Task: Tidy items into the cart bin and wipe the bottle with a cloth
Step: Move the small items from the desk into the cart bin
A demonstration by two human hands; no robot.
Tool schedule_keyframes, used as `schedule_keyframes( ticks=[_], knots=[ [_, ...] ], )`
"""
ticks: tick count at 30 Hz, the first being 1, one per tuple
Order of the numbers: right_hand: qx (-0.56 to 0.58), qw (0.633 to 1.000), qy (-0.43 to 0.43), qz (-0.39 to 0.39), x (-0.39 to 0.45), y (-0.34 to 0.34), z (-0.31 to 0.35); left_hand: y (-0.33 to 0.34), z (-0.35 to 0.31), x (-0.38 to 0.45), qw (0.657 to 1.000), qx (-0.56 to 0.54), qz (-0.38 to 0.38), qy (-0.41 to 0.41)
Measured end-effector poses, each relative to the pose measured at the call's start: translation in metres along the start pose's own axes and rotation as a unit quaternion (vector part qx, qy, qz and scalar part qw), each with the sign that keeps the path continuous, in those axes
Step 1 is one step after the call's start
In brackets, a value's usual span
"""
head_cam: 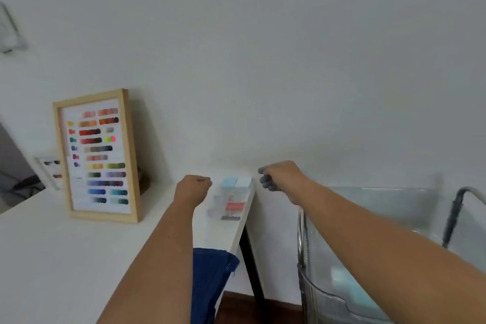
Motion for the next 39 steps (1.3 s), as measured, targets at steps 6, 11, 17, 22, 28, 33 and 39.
schedule_keyframes(
  ticks=[6,11,17,22,28,33,39],
  knots=[
    [-0.146,0.988,0.048,-0.02,0.038,0.021,-0.013,0.027,0.003,0.026,0.982,0.185,-0.013,-0.013],
    [-0.127,0.984,0.119,-0.024,0.073,0.037,-0.032,0.055,0.003,0.053,0.963,0.271,0.012,0.003],
    [-0.115,0.979,0.166,0.007,0.098,0.055,-0.05,0.081,-0.002,0.072,0.927,0.358,-0.018,0.109],
    [-0.108,0.982,0.153,-0.008,0.114,0.066,-0.054,0.092,-0.005,0.082,0.963,0.267,0.027,0.021],
    [-0.096,0.983,0.158,-0.015,0.12,0.066,-0.055,0.099,-0.024,0.083,0.959,0.28,0.046,-0.016],
    [-0.079,0.979,0.187,-0.009,0.119,0.055,-0.05,0.108,-0.033,0.08,0.96,0.27,0.069,-0.004],
    [-0.094,0.979,0.183,-0.018,0.109,0.032,-0.044,0.111,-0.041,0.067,0.949,0.305,0.071,0.022]
  ],
)
Point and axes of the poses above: each hand's wrist, its own x-axis towards the middle knuckle, its own y-axis out of the palm, z = x × y, the point moved 1 cm from there along x, towards the middle knuckle, and after that the axes turned 8 degrees about -z, right-handed, at the moved point
